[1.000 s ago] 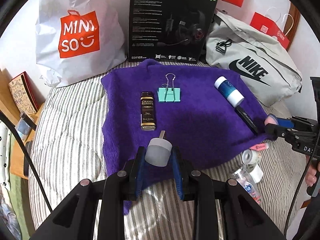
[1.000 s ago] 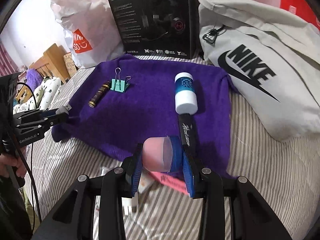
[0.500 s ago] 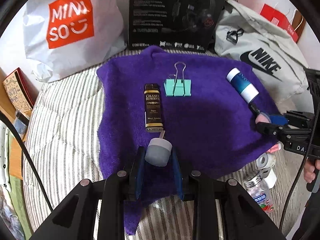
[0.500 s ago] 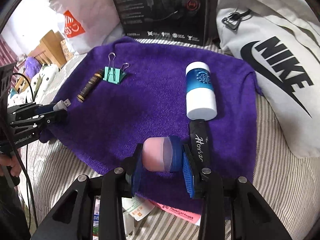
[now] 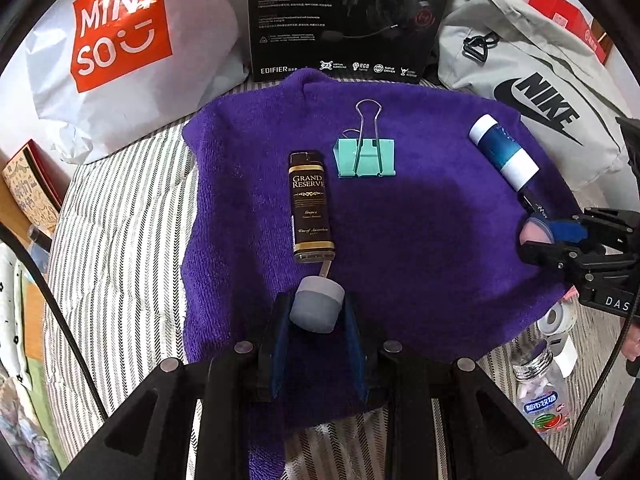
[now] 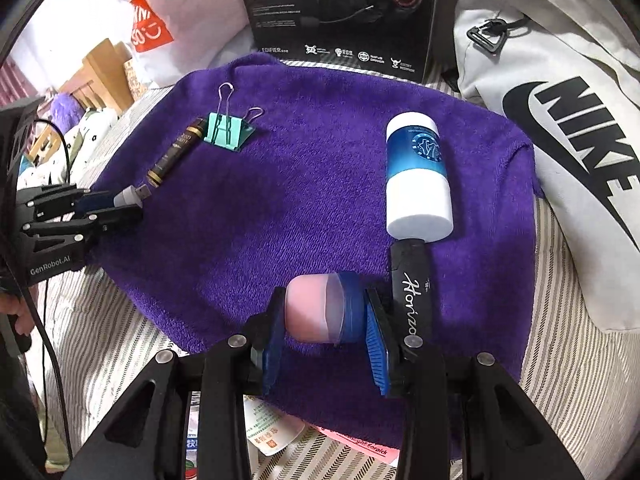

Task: Organize rigid objects
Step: 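Carry the small jar and pink jar onto the purple towel and open both tools, then grasp the clear candy bottle with the left tool while the right tool grasps the white plug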

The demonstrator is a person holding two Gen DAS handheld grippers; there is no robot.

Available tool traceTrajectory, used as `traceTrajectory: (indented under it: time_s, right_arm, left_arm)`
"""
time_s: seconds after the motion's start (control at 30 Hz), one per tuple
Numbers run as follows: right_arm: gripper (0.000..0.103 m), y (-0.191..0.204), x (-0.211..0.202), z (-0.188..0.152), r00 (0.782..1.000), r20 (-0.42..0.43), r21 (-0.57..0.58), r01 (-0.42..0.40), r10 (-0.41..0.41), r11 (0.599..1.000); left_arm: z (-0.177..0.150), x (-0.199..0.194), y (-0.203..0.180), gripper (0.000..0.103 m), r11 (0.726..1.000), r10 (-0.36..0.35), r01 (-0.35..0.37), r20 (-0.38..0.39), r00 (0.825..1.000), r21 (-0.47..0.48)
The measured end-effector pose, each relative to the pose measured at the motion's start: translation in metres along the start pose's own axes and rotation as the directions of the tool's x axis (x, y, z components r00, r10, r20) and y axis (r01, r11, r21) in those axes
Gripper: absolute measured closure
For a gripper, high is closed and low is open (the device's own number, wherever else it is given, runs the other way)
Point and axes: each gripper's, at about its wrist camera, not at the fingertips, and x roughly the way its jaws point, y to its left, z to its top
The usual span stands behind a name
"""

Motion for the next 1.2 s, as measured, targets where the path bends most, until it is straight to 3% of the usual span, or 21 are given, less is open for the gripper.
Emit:
traceTrajectory:
  time_s: [0.3,0.57,0.63,0.73,0.93,1.2]
  right_arm:
    - [0.064,0.003,0.001,-0.001,1.0,-0.017,-0.058,0.003,-0.004,0.998]
    - [0.054,-0.004,-0.012,-0.006,1.0,-0.026,-0.019,-0.004,0.004,1.0]
    - [0.053,-0.004,-0.02,-0.009,1.0,-0.017,-0.017,0.007,-0.007,1.0]
    - [0.053,-0.004,-0.035,-0.016,1.0,0.005,0.002,0.021,-0.021,1.0]
    - [0.053,-0.011,-0.079,-0.048,0.997,0.078,0.105,0.022,-0.03,0.994]
    - [0.047,-0.021,-0.134,-0.13,0.99,0.133,0.259,0.011,-0.047,0.966]
  left_arm:
    - [0.0,0.001,-0.004,0.073,1.0,0.014,-0.013,-0.022,1.0,0.028]
    - [-0.002,-0.007,-0.004,0.062,1.0,0.024,-0.024,-0.038,0.999,0.02]
    - [-0.003,-0.015,-0.003,0.061,1.0,0.027,-0.027,-0.02,0.999,-0.007]
    - [-0.008,-0.034,-0.003,0.052,0.999,0.034,-0.033,0.019,0.999,-0.033]
    - [-0.025,-0.072,-0.028,0.052,1.0,0.022,-0.021,0.087,0.996,-0.01]
    - [-0.058,-0.071,-0.094,0.052,0.996,-0.072,0.069,0.055,0.996,0.057]
